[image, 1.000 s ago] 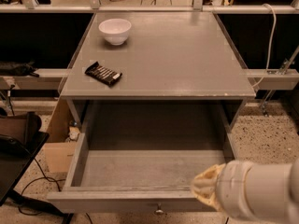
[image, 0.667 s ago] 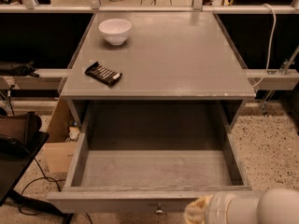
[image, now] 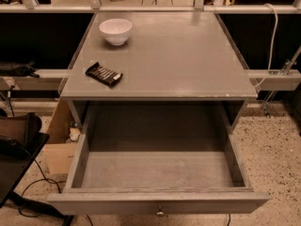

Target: Close top drawer

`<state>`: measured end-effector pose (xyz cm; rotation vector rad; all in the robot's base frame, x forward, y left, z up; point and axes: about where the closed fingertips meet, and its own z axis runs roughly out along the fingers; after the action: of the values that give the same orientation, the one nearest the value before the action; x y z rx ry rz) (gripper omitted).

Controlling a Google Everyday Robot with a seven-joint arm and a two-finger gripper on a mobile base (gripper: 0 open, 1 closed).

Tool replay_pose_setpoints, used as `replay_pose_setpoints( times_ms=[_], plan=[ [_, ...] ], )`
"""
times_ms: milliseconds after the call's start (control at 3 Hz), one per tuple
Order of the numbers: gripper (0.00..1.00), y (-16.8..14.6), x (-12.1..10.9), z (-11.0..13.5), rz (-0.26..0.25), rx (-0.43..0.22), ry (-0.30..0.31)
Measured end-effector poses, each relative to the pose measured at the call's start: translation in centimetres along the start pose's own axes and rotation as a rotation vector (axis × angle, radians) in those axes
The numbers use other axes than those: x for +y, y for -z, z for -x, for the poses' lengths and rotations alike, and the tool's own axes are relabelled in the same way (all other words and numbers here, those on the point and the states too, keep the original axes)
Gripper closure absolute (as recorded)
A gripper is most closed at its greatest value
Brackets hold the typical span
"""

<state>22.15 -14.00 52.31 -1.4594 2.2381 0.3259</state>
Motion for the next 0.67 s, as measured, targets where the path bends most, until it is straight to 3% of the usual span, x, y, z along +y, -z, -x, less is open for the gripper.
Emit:
replay_pose_setpoints(
  times_ms=[333, 667],
  plan=[
    [1.0, -1.6, -1.5, -0.6, -0.022, -0.017, 0.009],
    [1.0, -2.2, -4.7, 0.5, -0.054, -0.034, 0.044]
  ],
)
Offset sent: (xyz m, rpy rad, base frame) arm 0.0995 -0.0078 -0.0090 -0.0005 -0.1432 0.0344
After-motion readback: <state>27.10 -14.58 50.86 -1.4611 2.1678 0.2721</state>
